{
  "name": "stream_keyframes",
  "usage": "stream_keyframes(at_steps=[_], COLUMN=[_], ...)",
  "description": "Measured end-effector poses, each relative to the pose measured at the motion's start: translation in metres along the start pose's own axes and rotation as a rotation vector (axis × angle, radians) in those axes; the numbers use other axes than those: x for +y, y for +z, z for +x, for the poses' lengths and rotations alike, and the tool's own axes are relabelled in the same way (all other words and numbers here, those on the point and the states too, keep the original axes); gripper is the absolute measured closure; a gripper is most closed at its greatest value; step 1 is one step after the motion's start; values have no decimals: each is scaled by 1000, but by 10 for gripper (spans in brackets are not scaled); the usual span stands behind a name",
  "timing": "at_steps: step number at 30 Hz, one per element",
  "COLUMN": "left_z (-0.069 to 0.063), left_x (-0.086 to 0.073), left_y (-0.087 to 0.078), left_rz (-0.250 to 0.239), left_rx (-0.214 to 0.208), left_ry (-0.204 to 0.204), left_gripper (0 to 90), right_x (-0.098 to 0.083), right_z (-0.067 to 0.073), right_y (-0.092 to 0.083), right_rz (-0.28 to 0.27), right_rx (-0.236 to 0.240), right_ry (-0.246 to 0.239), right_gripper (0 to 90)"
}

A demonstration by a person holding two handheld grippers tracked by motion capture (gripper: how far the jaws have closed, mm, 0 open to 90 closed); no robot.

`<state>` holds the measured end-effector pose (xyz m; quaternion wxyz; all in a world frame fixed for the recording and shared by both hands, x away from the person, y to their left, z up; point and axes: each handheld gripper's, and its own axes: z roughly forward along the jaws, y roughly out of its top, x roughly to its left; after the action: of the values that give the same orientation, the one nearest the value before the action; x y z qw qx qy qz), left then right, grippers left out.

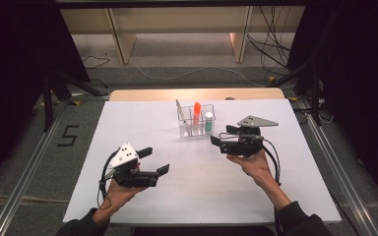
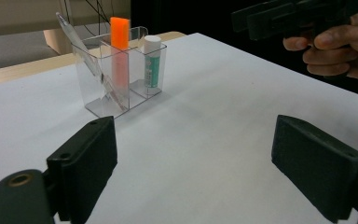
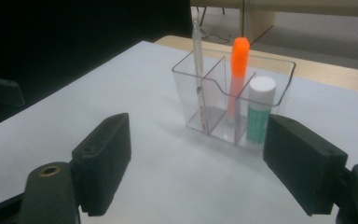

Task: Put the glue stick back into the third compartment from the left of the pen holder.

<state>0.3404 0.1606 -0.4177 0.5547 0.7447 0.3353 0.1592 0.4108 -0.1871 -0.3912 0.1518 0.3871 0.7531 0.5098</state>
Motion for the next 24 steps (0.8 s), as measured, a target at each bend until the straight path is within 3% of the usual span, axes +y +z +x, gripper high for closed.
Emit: stream_keyframes(at_steps=[8, 17, 24], left_z=[-2, -2, -4], left_x=[0, -1, -1], left_y=[0, 1, 1], left_rz=[4, 14, 26], left_rx=[1, -20, -36], left_ry=[3, -10, -5], left_gripper=[138, 139, 139], right_x=[-23, -42, -55], right_z=[1, 1, 5], right_y=[-19, -45, -56], right_rz=[-5, -69, -67], right_rx=[9, 6, 14], right_ry=[7, -2, 2], right_gripper=[234, 233, 228])
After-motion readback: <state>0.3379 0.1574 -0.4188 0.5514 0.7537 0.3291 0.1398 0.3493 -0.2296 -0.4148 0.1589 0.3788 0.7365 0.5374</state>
